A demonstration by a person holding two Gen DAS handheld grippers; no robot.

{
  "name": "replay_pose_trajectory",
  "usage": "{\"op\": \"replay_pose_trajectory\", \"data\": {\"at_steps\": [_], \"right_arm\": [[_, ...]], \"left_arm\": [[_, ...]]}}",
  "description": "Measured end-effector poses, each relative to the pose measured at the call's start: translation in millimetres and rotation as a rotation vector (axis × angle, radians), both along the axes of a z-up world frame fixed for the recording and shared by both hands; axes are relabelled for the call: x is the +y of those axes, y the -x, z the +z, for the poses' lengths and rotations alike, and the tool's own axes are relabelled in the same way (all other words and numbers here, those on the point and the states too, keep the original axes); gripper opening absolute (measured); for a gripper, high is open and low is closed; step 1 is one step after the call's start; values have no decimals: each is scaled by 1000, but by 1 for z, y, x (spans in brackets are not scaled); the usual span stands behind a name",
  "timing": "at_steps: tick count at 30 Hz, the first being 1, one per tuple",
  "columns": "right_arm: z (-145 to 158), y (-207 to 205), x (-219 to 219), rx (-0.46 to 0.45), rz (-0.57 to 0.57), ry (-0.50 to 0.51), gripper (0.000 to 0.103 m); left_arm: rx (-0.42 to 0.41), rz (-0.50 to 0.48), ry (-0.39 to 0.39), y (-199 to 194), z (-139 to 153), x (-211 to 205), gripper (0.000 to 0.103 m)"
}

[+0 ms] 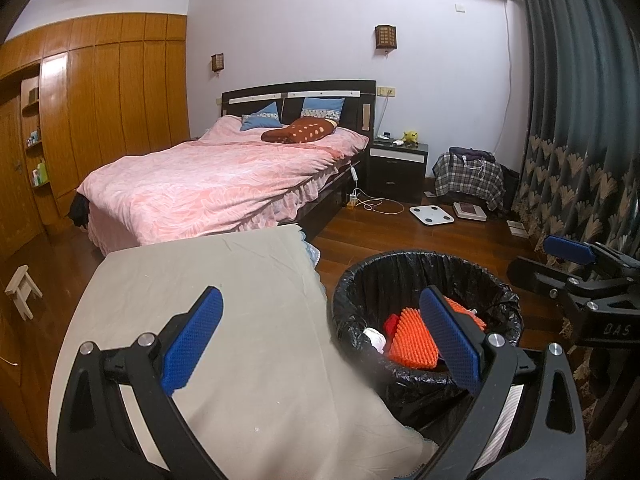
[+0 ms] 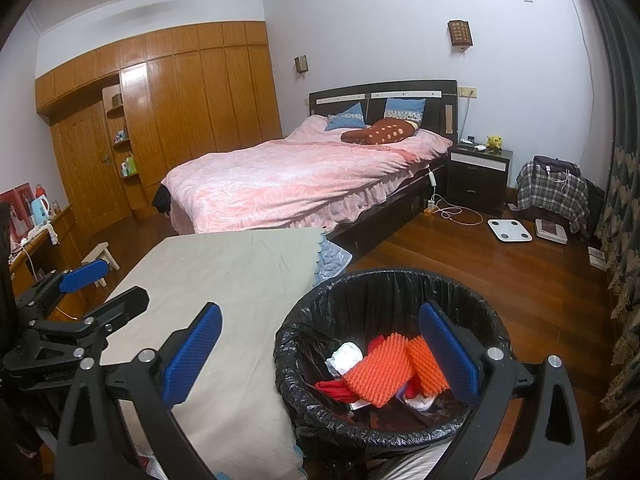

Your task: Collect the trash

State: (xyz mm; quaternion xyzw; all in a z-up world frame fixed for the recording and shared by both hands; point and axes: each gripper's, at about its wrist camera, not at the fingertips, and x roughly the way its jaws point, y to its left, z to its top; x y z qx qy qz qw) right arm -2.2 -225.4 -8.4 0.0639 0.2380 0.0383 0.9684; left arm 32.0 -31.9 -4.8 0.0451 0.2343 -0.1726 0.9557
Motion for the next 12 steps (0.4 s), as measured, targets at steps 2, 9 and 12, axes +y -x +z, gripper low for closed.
{"op": "replay_pose_trajectory", "data": {"at_steps": [2, 9, 12], "right_arm": [[0, 0, 0, 0, 0, 0, 97], [1, -1, -1, 0, 0, 0, 97], [0, -1, 0, 2, 1, 1, 97]], "left_arm": [[2, -1, -1, 0, 0, 0, 96], [1, 1, 0, 0, 1, 0, 96], [2, -1, -2, 0, -1, 0, 96]]}}
